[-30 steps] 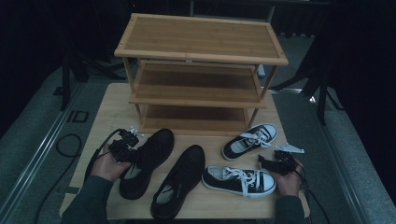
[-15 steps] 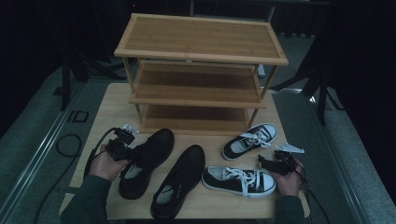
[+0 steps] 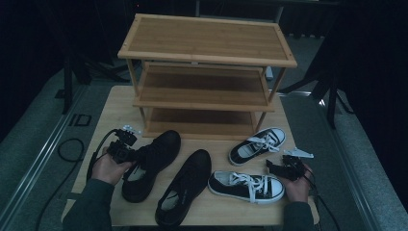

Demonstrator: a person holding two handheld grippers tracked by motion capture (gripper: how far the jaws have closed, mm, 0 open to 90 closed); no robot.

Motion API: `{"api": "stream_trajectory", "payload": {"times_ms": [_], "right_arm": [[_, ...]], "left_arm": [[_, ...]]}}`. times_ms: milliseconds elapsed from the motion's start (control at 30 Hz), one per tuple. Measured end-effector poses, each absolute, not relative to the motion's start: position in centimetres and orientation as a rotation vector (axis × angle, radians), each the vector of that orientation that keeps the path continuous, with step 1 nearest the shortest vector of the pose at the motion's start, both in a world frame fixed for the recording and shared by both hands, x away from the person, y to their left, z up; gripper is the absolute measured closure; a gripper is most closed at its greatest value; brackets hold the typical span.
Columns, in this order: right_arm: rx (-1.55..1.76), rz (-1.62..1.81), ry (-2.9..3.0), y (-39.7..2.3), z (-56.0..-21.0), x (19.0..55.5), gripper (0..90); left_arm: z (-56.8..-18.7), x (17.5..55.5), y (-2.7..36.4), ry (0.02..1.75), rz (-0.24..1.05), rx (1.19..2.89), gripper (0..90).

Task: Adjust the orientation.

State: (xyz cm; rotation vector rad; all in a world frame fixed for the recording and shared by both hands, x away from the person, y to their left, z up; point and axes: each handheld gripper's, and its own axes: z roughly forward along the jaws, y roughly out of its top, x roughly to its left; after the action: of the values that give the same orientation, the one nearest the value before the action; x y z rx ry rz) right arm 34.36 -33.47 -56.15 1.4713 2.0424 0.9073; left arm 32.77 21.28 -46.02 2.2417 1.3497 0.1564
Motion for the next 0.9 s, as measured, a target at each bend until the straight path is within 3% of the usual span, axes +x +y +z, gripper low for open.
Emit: {"api": "stream_trajectory", "payload": {"times_ms": [900], "right_arm": [[1.475, 0.912, 2.043, -33.5, -56.1, 34.4, 22.6]], "left_arm": [[-46.0, 35.2, 20.0, 1.417, 0.195, 2.117, 86.5]]}}
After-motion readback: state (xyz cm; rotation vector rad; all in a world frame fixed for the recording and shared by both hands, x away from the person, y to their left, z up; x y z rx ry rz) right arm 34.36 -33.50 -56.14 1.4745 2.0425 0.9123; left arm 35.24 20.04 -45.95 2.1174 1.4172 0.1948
